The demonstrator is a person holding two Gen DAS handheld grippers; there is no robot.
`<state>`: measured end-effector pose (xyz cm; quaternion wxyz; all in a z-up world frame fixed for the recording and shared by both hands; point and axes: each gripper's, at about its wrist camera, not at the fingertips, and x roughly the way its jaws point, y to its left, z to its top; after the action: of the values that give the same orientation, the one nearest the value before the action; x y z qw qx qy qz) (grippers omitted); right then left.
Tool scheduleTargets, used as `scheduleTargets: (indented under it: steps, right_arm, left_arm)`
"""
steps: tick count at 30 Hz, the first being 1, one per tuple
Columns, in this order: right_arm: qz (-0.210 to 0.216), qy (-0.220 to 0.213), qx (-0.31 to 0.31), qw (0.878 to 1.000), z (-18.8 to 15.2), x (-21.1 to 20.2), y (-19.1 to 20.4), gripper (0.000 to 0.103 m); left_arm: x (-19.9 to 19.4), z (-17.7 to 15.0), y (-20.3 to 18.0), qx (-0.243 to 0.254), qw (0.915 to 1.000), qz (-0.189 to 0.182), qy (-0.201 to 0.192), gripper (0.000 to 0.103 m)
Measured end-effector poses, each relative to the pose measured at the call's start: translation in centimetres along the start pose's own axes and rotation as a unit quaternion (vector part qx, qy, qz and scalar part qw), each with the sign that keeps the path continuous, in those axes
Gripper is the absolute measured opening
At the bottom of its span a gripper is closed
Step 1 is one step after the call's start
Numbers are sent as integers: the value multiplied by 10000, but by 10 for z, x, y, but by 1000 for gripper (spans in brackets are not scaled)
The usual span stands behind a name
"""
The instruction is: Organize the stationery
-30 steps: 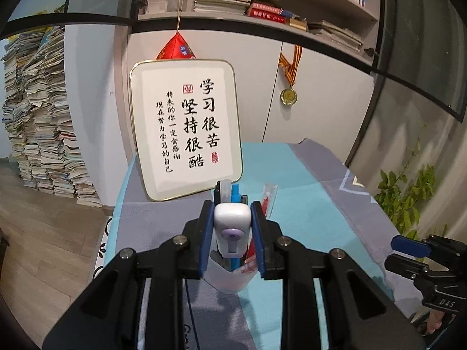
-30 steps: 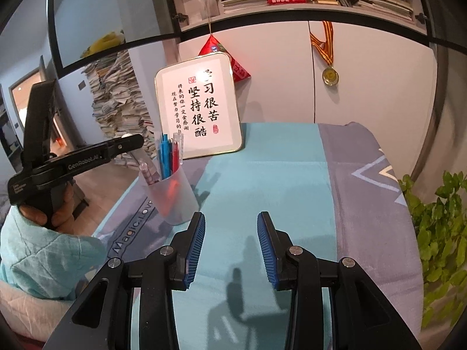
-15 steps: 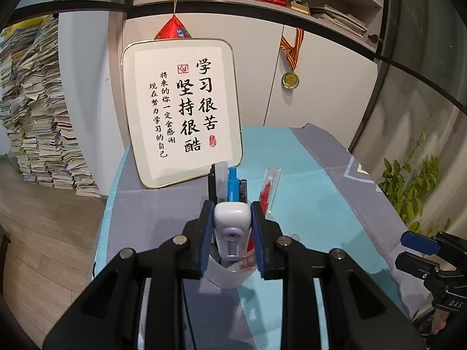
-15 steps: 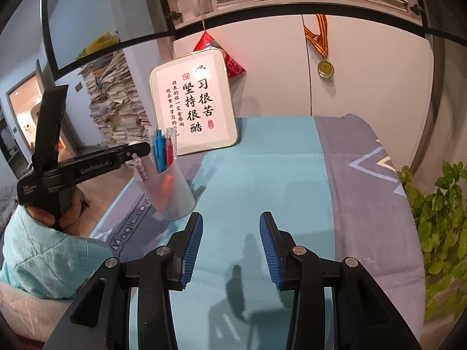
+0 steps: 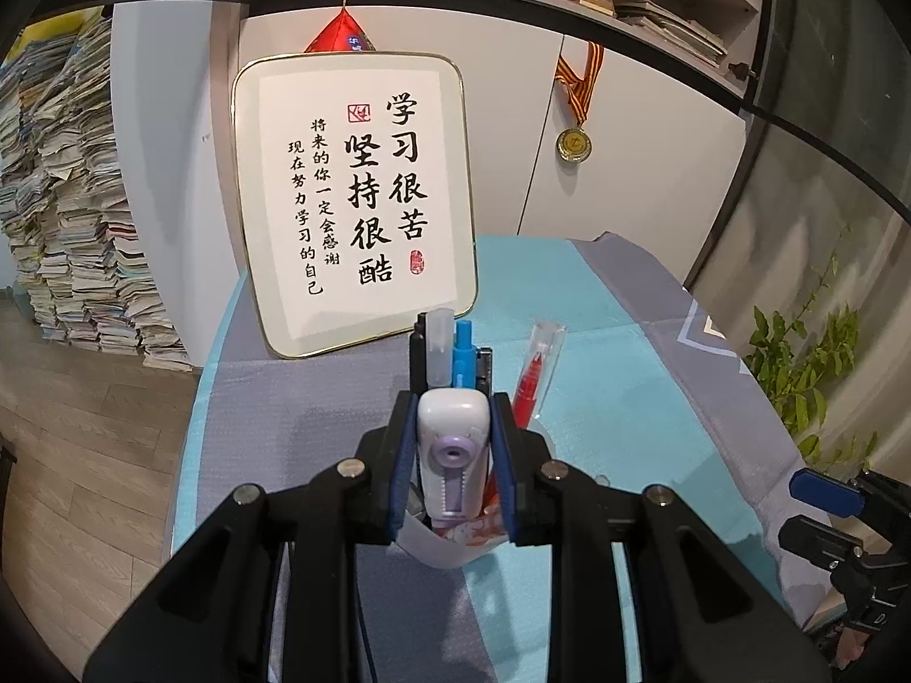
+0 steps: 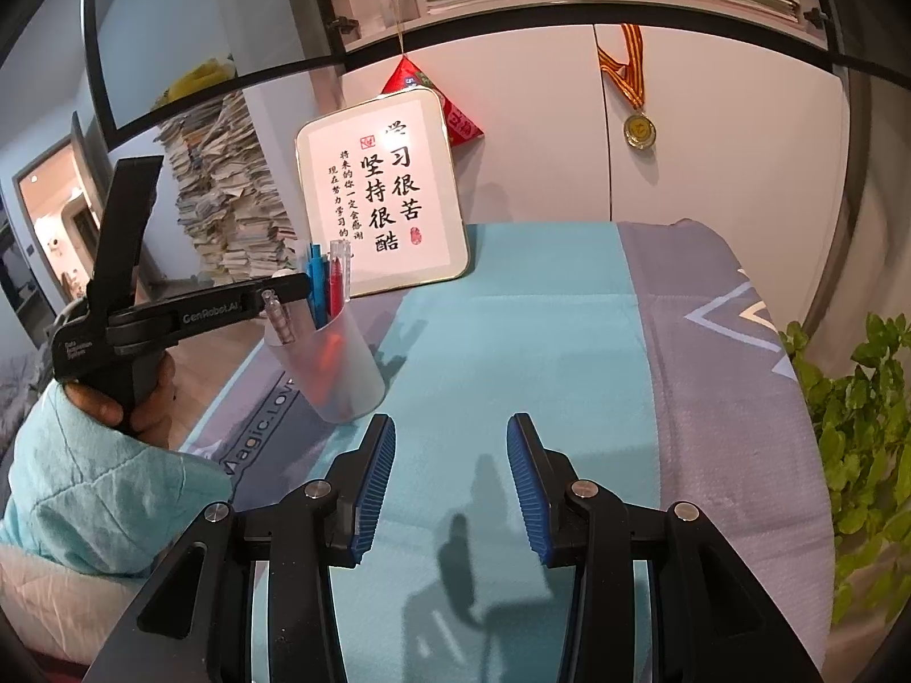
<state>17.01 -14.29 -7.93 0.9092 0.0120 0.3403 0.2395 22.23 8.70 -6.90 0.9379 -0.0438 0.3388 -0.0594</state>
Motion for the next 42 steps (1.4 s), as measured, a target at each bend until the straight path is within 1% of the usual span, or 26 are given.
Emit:
scheduleTargets:
  steps: [10, 12, 16, 18, 20, 22, 23, 24, 27, 29, 34, 37, 39, 42]
  right_arm:
    - [11, 35, -21, 10000, -3, 3, 3, 41]
    - [7, 52, -38, 10000, -3, 4, 5, 41]
    - [6, 81, -91, 9999, -2, 6, 8, 41]
    - [7, 94, -134, 9999, -1, 7, 11, 41]
    - [-9, 127, -190, 9997, -1, 9, 15, 42]
    - [-10, 146, -228, 9996, 1, 11, 17, 46]
    - [-8, 142, -246, 9996, 0, 11, 19, 50]
    - [-6, 132, -264, 9996, 0, 11, 21, 51]
    - [-32, 146, -308, 9994, 1, 11, 25, 51]
    - [-48, 153, -315, 9994, 2, 12, 26, 52]
    - [-71, 193, -294, 9994, 2, 14, 26, 52]
    - [-69, 210, -329, 9992, 2, 14, 28, 52]
    - [-79, 195, -351, 9992, 3, 13, 29, 52]
    - [-106, 144, -349, 9992, 4, 10, 30, 52]
  left_arm:
    - [-6, 0, 0, 56, 9999, 9, -91, 23]
    - [-10, 0, -1, 75, 9998, -2, -163, 26]
    - [-22, -1, 1, 93, 9991, 107, -389, 38]
    - [-29, -3, 4, 79, 9985, 175, -509, 39]
    - [-33, -5, 7, 43, 9983, 195, -541, 41]
    - [-34, -9, 9, 30, 9985, 186, -520, 42]
    - [-34, -11, 10, 38, 9985, 186, -514, 43]
    - [-34, -13, 10, 48, 9985, 192, -512, 43]
    - [-35, -19, 11, 83, 9985, 225, -488, 46]
    - [-37, -25, 13, 38, 9986, 208, -494, 53]
    - [-41, -38, 16, -31, 9989, 135, -443, 56]
    - [-42, -43, 18, -66, 9991, 157, -401, 57]
    - [-43, -46, 19, -139, 9992, 89, -358, 58]
    - [-48, -49, 13, -131, 9993, 39, -360, 59]
